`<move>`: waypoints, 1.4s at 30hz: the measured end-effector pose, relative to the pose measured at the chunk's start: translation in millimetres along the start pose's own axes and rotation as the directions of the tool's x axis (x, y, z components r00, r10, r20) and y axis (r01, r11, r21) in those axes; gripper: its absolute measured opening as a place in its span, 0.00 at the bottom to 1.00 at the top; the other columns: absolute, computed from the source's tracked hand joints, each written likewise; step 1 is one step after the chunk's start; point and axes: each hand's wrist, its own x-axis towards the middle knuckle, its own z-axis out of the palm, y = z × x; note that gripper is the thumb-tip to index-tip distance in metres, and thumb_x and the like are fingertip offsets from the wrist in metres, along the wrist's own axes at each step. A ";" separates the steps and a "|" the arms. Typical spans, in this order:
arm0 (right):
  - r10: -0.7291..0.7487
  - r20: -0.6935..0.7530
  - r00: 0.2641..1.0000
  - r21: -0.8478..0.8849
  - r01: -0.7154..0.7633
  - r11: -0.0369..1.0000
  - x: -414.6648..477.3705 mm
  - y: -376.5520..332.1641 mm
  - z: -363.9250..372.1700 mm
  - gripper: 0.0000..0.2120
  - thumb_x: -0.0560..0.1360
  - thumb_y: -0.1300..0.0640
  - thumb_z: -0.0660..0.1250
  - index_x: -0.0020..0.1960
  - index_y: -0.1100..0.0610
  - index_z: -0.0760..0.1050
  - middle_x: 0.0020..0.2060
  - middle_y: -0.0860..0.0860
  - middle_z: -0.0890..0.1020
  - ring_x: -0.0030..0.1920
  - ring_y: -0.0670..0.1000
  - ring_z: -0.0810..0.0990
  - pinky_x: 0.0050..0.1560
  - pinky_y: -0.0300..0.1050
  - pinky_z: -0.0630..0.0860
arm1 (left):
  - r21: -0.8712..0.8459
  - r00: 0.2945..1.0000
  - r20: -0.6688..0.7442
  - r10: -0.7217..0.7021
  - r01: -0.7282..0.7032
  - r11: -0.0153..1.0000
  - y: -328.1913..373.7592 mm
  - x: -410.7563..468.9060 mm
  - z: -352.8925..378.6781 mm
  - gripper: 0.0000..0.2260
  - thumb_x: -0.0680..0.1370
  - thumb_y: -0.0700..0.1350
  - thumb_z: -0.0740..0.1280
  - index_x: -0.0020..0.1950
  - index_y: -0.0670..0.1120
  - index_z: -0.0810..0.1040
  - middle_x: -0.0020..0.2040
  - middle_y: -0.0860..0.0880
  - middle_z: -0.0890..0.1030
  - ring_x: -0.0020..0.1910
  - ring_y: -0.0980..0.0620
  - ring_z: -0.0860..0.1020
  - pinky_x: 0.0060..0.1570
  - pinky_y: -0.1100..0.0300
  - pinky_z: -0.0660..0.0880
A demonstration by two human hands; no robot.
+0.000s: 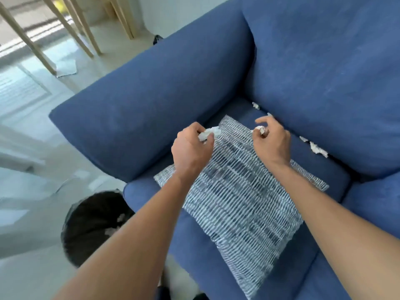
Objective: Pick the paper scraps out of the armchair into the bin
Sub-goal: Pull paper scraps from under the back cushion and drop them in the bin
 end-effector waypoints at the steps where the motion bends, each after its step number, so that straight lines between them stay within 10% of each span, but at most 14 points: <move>1: -0.016 0.026 1.000 -0.003 0.016 1.000 -11.6 -8.7 2.5 0.10 0.75 0.59 0.66 0.56 0.54 0.77 0.36 0.51 0.80 0.45 0.61 0.79 0.49 0.51 0.74 | 0.007 1.000 -0.001 -0.006 0.006 1.000 -7.7 -14.8 -8.7 0.09 0.77 0.54 0.67 0.48 0.49 0.78 0.41 0.54 0.82 0.39 0.51 0.78 0.39 0.56 0.74; 15: -0.200 0.210 0.957 0.262 0.142 0.955 -239.7 -136.9 148.5 0.04 0.76 0.60 0.64 0.49 0.57 0.77 0.39 0.51 0.82 0.41 0.59 0.80 0.42 0.53 0.75 | 0.092 0.935 -0.196 -0.295 0.317 0.944 -234.6 -165.5 -166.1 0.09 0.78 0.53 0.66 0.53 0.49 0.77 0.47 0.48 0.84 0.49 0.43 0.81 0.44 0.52 0.73; 27: -0.290 0.574 0.766 0.080 0.300 0.951 -319.2 -153.9 220.5 0.07 0.75 0.56 0.67 0.48 0.52 0.83 0.42 0.51 0.85 0.45 0.54 0.81 0.42 0.44 0.75 | -0.068 0.748 -0.311 -0.586 0.598 0.799 -335.1 -248.1 -194.3 0.10 0.79 0.52 0.66 0.56 0.47 0.79 0.50 0.46 0.85 0.50 0.44 0.82 0.49 0.51 0.77; 42: -0.148 0.686 0.712 -0.044 0.243 0.969 -325.7 -143.2 285.0 0.16 0.79 0.49 0.65 0.64 0.54 0.79 0.52 0.54 0.85 0.57 0.54 0.80 0.50 0.45 0.75 | -0.044 0.762 -0.196 -0.617 0.622 0.782 -387.8 -207.3 -171.7 0.13 0.79 0.50 0.66 0.61 0.46 0.78 0.57 0.45 0.83 0.56 0.42 0.80 0.53 0.51 0.75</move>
